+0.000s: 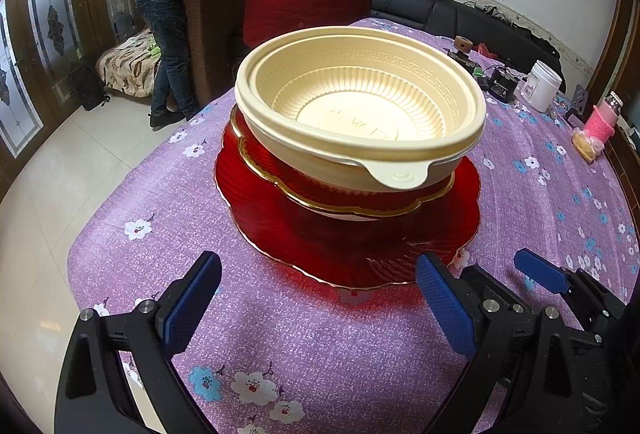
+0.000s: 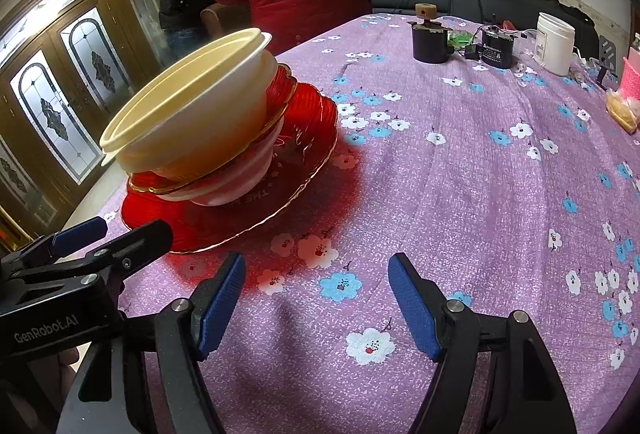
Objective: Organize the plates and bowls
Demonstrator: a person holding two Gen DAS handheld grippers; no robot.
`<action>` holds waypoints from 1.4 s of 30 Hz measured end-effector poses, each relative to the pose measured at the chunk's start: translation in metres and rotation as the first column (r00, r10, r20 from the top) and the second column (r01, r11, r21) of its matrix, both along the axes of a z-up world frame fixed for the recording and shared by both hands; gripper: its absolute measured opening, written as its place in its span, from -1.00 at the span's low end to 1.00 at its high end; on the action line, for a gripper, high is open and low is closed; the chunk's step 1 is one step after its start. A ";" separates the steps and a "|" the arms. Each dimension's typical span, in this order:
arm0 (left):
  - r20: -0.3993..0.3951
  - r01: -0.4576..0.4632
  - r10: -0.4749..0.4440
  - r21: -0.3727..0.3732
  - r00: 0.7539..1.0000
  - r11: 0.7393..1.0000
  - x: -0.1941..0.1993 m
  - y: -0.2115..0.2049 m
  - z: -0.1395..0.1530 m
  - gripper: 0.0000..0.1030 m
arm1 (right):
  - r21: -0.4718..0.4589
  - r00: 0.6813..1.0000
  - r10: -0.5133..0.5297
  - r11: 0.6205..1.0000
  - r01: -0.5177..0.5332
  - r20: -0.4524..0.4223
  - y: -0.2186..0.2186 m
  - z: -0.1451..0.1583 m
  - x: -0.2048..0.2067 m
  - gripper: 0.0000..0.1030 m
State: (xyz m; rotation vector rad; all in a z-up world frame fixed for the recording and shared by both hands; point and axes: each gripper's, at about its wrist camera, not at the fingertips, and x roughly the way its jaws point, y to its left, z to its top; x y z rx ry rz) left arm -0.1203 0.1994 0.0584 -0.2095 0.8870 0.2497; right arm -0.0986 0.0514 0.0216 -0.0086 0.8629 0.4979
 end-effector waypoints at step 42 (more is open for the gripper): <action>0.173 -0.280 0.267 0.061 0.948 0.958 -0.009 0.111 0.063 0.90 | 0.079 0.992 -0.124 0.989 0.124 -0.003 -0.050 0.003 0.000 0.53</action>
